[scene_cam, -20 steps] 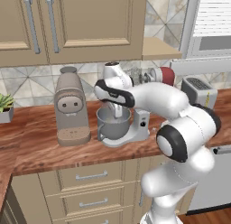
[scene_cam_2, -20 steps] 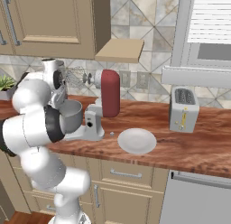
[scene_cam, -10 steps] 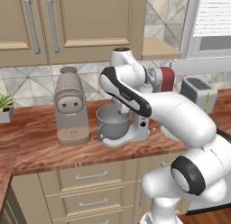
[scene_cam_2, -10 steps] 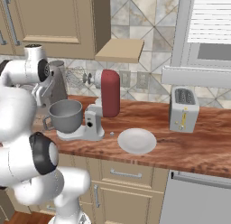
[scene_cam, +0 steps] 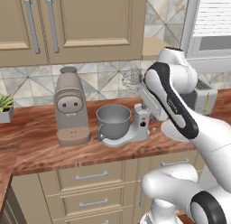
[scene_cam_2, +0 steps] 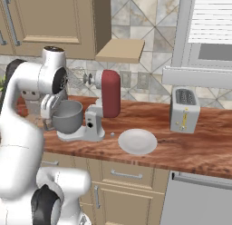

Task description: Add butter and sugar cubes to the stand mixer bowl and then turn on the stand mixer to begin making frosting.

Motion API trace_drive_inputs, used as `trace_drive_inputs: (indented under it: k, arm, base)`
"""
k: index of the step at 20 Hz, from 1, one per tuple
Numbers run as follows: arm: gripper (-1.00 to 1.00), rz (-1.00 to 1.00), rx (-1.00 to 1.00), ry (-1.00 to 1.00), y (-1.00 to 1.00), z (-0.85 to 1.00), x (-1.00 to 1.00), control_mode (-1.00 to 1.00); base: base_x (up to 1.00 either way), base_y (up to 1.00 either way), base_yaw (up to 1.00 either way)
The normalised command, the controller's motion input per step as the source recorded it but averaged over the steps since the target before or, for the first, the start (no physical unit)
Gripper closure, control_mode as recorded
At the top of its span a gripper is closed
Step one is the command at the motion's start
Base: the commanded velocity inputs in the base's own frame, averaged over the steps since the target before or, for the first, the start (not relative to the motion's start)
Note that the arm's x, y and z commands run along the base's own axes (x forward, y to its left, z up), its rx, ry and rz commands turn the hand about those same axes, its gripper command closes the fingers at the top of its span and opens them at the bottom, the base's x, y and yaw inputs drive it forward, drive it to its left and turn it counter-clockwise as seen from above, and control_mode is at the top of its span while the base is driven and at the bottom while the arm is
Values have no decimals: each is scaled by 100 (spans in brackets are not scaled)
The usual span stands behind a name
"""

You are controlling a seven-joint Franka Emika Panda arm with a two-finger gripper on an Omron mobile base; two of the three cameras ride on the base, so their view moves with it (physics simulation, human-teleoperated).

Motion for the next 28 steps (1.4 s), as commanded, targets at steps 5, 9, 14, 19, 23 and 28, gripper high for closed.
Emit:
trace_drive_inputs:
  k: [5, 9, 14, 19, 23, 28]
  arm:
    - [-100, 0, 38, 0, -100, 19, -28, -100]
    - [-100, 5, 20, -2, -100, 4, 0, -100]
    - [-100, 1, 11, 0, -95, 0, 10, -100]
    - [-100, -15, 16, 1, -49, -19, 26, -100]
    - [-100, -37, 12, 2, -17, -46, 36, -100]
    - [-100, -43, 6, 2, -2, -57, 31, -100]
  base:
    - [0, 0, 0]
    - [0, 0, 0]
    - [0, 0, 0]
    - [0, 0, 0]
    - [0, 0, 0]
    - [0, 0, 0]
